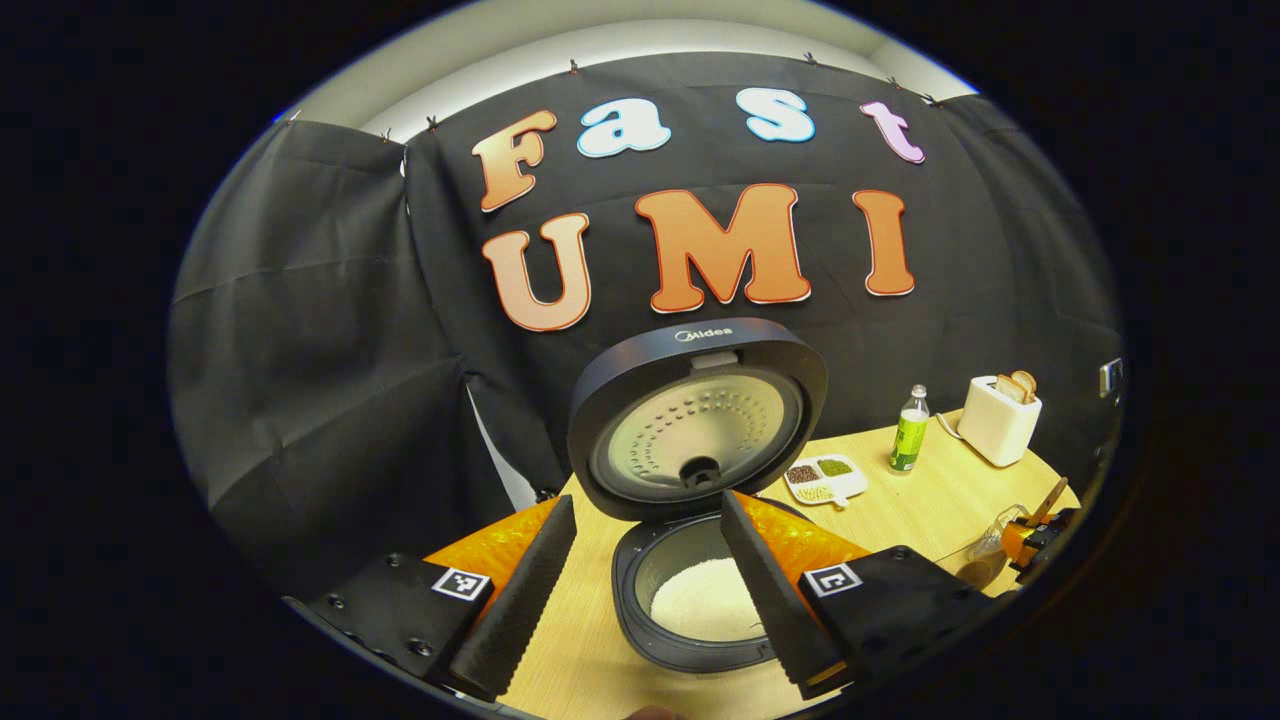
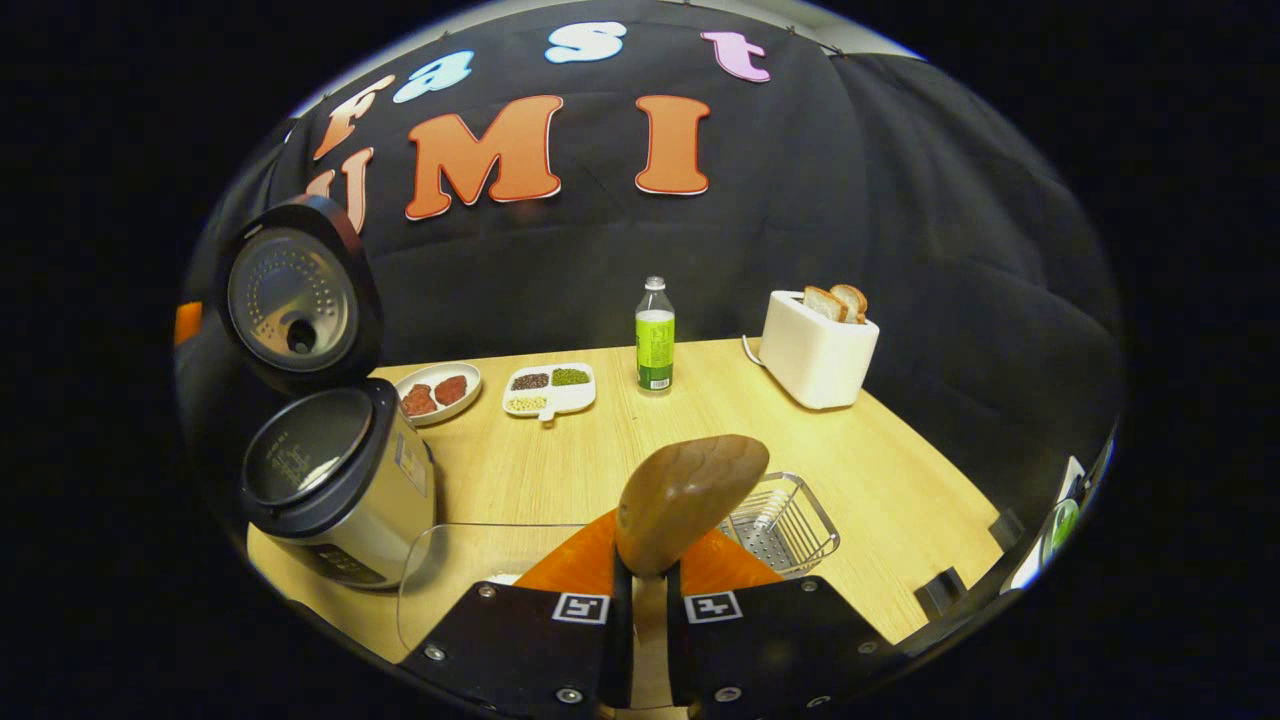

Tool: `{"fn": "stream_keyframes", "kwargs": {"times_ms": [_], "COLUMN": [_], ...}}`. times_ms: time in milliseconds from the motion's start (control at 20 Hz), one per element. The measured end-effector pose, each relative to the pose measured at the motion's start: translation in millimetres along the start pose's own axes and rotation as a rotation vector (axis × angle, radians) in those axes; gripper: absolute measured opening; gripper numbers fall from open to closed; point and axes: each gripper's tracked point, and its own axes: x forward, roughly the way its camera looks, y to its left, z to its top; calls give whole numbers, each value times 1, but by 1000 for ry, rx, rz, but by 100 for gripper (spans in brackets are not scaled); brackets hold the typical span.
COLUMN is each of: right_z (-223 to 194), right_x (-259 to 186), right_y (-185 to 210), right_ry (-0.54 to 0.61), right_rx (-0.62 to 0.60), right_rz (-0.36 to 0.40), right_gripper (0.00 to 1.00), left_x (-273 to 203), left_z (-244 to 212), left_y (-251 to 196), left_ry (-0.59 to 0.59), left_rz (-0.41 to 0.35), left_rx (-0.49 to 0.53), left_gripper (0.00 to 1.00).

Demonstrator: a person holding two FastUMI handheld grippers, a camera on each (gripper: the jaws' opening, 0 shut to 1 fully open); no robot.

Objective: Close the left gripper, press the button to open the rice cooker; take a wooden spoon from the chopstick holder with the right hand, scoop a spoonful of rice and pour it into the rice cooker, then put the wooden spoon back into the chopstick holder.

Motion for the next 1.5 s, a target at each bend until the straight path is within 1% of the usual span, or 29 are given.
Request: {"fn": "stream_keyframes", "kwargs": {"times_ms": [50,100,200,350,550,600,700,800,900,1000,1150,1250,1400,1500], "right_z": [-4,-10,-30,-31,-41,-43,-54,-54,-54,-55,-57,-60,-66,-71], "right_x": [2,4,8,5,3,0,-3,-6,-11,-12,-9,-8,-5,-1], "right_y": [-3,-3,-1,3,16,21,49,63,83,101,115,116,114,112], "right_ry": [-8,-19,6,-44,-28,-28,-4,-15,-4,37,111,169,268,325], "right_rx": [-35,-55,-76,-117,4,18,59,24,44,112,195,269,419,512], "right_rz": [-35,-51,-79,-95,-103,-88,-3,32,85,153,223,258,322,350], "right_gripper": [11,11,11,12,11,12,11,11,11,11,11,12,11,11], "left_x": [0,1,1,3,4,6,5,6,6,5,5,5,4,5], "left_z": [-1,-2,-6,-9,-15,-18,-23,-25,-23,-23,-20,-20,-17,-16], "left_y": [2,4,9,14,19,19,21,23,27,32,35,34,33,31], "left_ry": [2,3,6,12,26,35,49,60,55,53,49,43,38,36], "left_rz": [-2,-2,-2,-1,-1,-1,-1,-1,3,11,14,14,8,5], "left_rx": [-2,-3,1,9,19,18,17,21,27,36,35,38,39,38], "left_gripper": [94,94,94,94,94,94,94,94,94,94,94,94,94,94]}}
